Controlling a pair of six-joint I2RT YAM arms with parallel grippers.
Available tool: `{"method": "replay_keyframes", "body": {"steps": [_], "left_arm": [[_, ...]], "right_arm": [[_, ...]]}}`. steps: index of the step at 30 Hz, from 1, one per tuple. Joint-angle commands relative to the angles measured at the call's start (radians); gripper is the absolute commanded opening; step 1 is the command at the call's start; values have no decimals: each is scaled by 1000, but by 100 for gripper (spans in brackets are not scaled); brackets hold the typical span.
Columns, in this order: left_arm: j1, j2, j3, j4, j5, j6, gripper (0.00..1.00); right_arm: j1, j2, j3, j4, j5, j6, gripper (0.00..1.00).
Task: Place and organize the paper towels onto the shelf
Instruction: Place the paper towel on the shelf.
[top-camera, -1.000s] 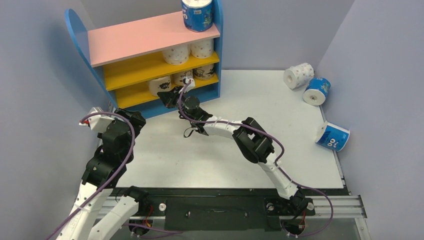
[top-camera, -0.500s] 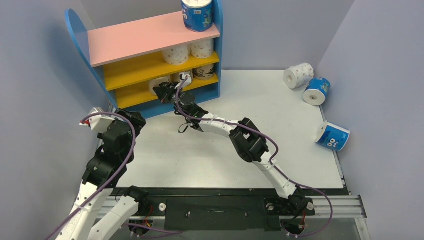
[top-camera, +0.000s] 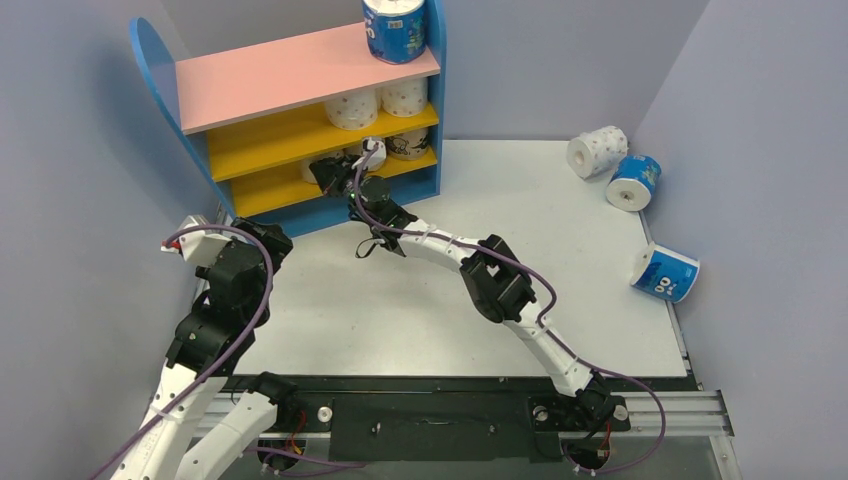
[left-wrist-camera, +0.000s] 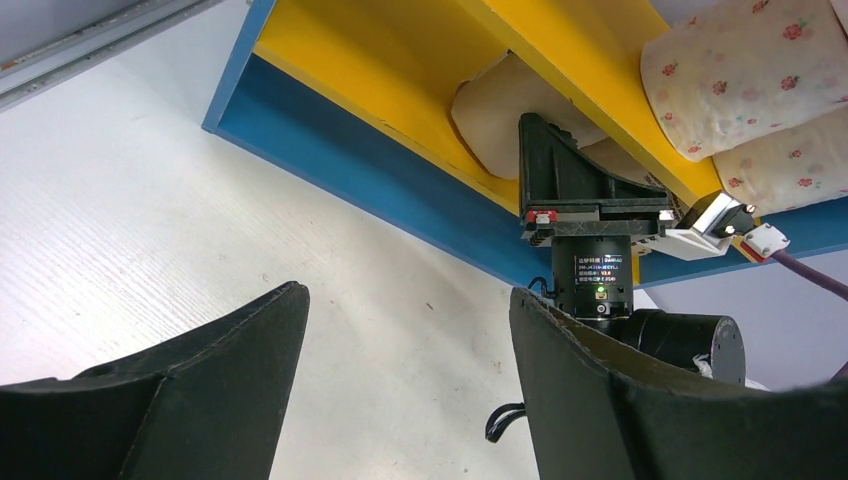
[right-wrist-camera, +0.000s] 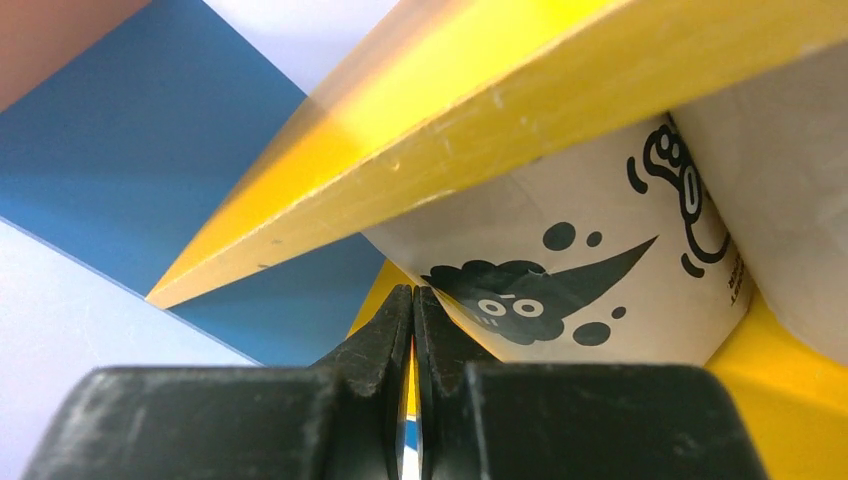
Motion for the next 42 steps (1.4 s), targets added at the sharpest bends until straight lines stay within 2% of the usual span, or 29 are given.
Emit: {"method": "replay_keyframes", "body": {"steps": [1, 13, 23, 26, 30, 38, 42], "left_arm": [[-5, -4, -3, 33, -22, 16, 72], [-7, 0, -8, 36, -24, 19, 72], [-7, -8, 3, 25, -22, 18, 72], [-8, -14, 11, 15, -28, 19, 72], [-8, -19, 20, 9, -28, 26, 72], [-8, -23, 17, 16, -7, 34, 73], [-8, -6, 21, 34, 16, 64, 75]], "right_arm": [[-9, 30, 66, 3, 18, 2, 0], [-11, 40, 90, -2, 10, 5, 0], [-6, -49, -26, 55, -62, -4, 0], [0, -117, -149, 93, -90, -23, 1], [0, -274, -350, 160, -121, -33, 7], [17, -635, -904, 292, -122, -81, 30], [38, -846, -1141, 235, -85, -197, 38]]}}
